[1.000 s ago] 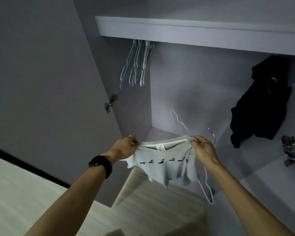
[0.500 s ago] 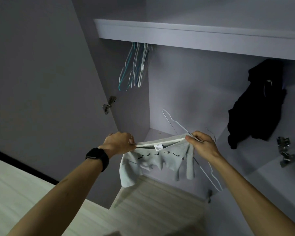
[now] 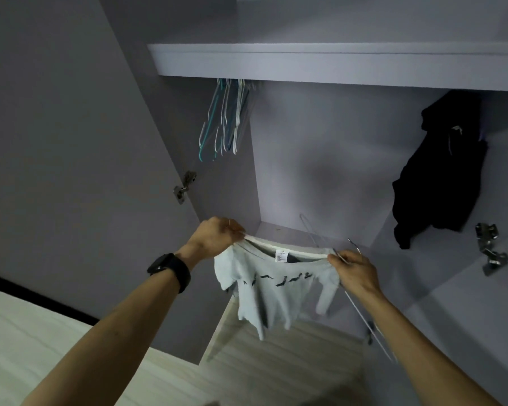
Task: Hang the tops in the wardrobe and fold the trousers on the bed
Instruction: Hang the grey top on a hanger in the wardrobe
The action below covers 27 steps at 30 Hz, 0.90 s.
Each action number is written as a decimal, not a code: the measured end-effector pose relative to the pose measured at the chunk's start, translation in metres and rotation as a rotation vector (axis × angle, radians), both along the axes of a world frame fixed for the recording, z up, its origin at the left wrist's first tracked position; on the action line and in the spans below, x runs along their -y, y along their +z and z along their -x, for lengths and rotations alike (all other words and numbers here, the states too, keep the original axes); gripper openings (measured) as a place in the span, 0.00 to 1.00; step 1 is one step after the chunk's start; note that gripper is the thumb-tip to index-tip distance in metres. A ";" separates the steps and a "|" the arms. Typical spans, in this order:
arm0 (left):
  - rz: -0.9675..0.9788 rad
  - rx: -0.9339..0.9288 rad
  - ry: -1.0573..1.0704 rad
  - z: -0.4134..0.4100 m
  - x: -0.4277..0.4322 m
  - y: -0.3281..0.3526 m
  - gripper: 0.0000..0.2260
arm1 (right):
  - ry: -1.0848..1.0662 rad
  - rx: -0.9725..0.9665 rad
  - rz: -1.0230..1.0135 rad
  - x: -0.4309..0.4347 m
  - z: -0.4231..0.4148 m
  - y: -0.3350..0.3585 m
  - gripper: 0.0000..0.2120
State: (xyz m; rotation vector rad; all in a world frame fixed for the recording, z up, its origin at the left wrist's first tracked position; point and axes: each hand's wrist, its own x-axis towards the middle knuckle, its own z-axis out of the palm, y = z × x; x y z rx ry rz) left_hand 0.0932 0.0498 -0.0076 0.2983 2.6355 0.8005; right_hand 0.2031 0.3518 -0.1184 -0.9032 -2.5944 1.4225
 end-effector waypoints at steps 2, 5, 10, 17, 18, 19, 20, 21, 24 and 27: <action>-0.001 -0.035 -0.027 0.001 -0.018 0.018 0.05 | -0.001 0.044 -0.028 0.002 -0.004 0.001 0.15; 0.083 -0.130 -0.088 0.003 -0.042 0.040 0.06 | -0.150 -0.085 0.108 0.008 -0.004 0.025 0.21; 0.248 -0.369 -0.236 0.009 -0.063 0.070 0.14 | -0.444 -0.518 0.742 0.012 0.012 0.121 0.25; 0.127 -0.363 -0.158 0.023 -0.063 0.111 0.11 | -0.457 -0.961 1.193 0.026 0.025 0.230 0.13; 0.096 -0.366 -0.136 0.023 -0.065 0.117 0.13 | -0.447 -0.991 1.204 0.031 0.027 0.237 0.14; 0.067 -0.364 -0.119 0.023 -0.066 0.123 0.13 | -0.439 -1.014 1.212 0.036 0.030 0.241 0.15; 0.038 -0.354 -0.115 0.023 -0.067 0.128 0.13 | -0.435 -1.033 1.212 0.040 0.033 0.245 0.18; 0.012 -0.340 -0.122 0.023 -0.069 0.131 0.11 | -0.437 -1.052 1.197 0.043 0.037 0.244 0.20; -0.063 -0.350 -0.120 0.021 -0.068 0.141 0.06 | -0.389 -1.065 1.095 0.050 0.052 0.239 0.18; -0.153 -0.406 -0.072 0.023 -0.062 0.149 0.05 | -0.295 -0.973 0.954 0.051 0.066 0.223 0.13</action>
